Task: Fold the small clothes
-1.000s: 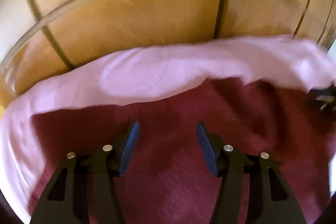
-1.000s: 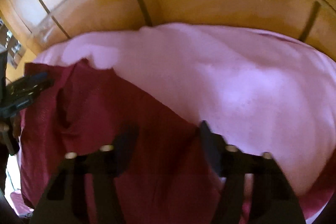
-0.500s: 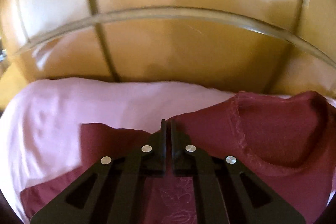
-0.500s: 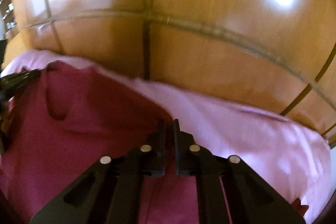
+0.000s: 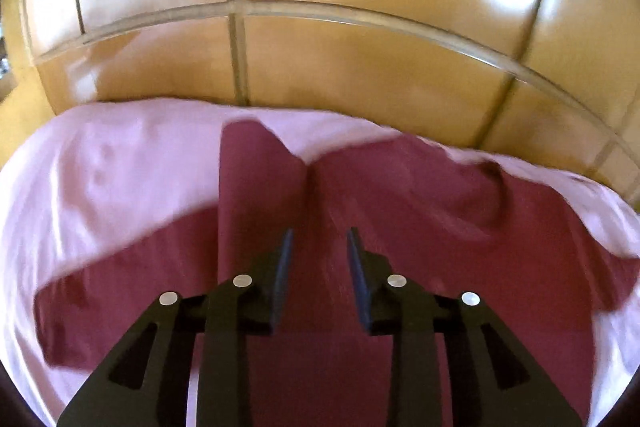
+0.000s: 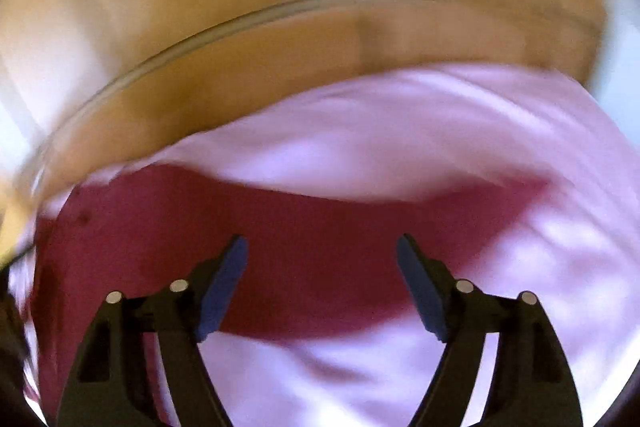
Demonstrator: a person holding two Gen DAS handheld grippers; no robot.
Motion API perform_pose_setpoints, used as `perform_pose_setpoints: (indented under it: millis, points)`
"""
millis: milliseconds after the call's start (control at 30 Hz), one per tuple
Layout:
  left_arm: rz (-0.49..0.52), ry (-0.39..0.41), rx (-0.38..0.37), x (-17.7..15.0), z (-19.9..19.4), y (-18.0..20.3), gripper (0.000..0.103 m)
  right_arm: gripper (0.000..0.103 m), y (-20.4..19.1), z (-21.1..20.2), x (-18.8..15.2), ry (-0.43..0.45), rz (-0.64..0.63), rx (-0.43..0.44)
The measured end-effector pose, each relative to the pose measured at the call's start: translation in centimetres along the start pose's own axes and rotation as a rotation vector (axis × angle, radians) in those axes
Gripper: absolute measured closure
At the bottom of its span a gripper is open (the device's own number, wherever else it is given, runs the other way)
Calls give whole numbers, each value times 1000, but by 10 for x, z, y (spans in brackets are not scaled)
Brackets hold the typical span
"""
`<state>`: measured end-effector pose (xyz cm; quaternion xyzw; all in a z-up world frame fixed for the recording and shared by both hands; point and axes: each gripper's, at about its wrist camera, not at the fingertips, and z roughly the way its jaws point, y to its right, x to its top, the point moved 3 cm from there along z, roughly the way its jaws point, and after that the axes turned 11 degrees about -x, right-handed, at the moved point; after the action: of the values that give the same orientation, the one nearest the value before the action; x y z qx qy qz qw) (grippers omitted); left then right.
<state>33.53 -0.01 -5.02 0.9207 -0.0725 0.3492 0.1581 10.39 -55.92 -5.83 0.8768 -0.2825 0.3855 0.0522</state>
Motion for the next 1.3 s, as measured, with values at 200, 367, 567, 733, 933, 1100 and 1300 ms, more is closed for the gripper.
perform_pose_setpoints:
  millis: [200,367,567,733,933,1100,1300]
  points:
    - [18,-71,-50,-73,-35,23,76,38,134,19,-32,-107,416,38]
    - [-37,-167,-66,-127,-44,40,76,43,135,60,-18,-127,485,55]
    - [-69,-217,-35,-156,-51,50,76,82,101,90,20,-197,438,47]
    - [-59,-221,-18,-154,-48,54,76,26,71,54,79,-62,393,181]
    - [-61,-213,-34,-153,-47,61,76,22,83,38,83,-28,410,203]
    - [-67,-227,-48,-154,-42,61,76,51,83,75,36,-167,405,214]
    - [-88,-229,-49,-153,-44,58,76,59,38,114,26,-225,404,210]
